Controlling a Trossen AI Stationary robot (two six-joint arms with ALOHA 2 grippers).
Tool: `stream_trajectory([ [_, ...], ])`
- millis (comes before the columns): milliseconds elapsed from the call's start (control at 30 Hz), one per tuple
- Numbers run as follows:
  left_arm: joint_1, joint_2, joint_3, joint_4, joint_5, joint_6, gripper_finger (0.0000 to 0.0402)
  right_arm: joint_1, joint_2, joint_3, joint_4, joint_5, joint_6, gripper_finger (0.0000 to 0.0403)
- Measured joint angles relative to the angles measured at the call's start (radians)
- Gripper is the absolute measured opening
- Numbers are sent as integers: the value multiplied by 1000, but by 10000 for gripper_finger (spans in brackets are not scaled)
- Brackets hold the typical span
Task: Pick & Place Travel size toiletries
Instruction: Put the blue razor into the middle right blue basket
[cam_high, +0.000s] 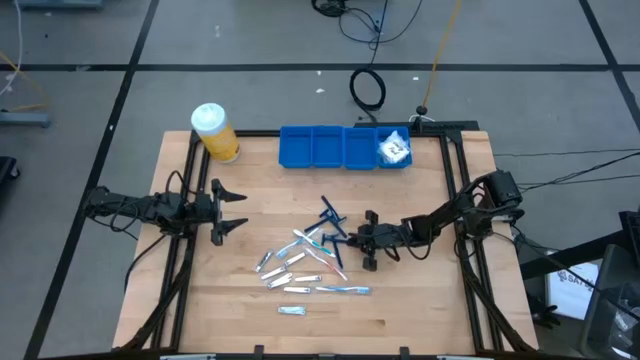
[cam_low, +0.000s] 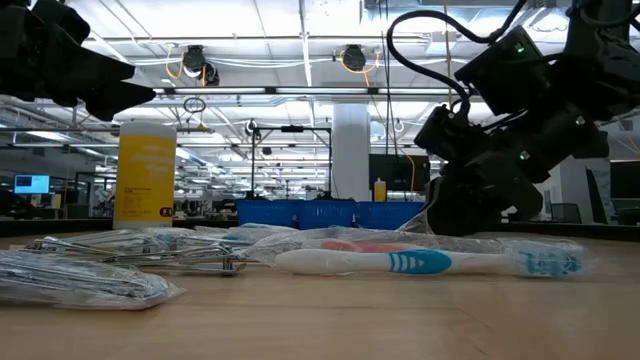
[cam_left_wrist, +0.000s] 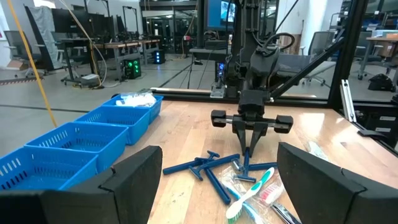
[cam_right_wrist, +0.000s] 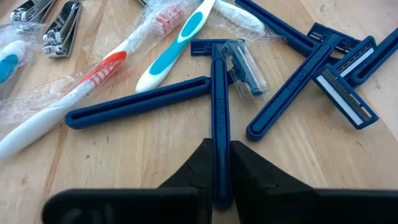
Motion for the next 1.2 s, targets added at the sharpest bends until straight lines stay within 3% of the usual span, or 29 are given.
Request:
stream_trajectory([
  [267, 0, 0, 0, 0, 0, 0, 310, 0, -25, -4, 55, -10, -28, 32],
  [800, 0, 0, 0, 0, 0, 0, 310, -2, -218, -4, 82, -46, -39, 23],
  [933, 0, 0, 0, 0, 0, 0, 310, -24, -222, -3, 150, 26, -5, 24],
  [1200, 0, 0, 0, 0, 0, 0, 310, -155, -222, -3, 177, 36, 8, 23],
])
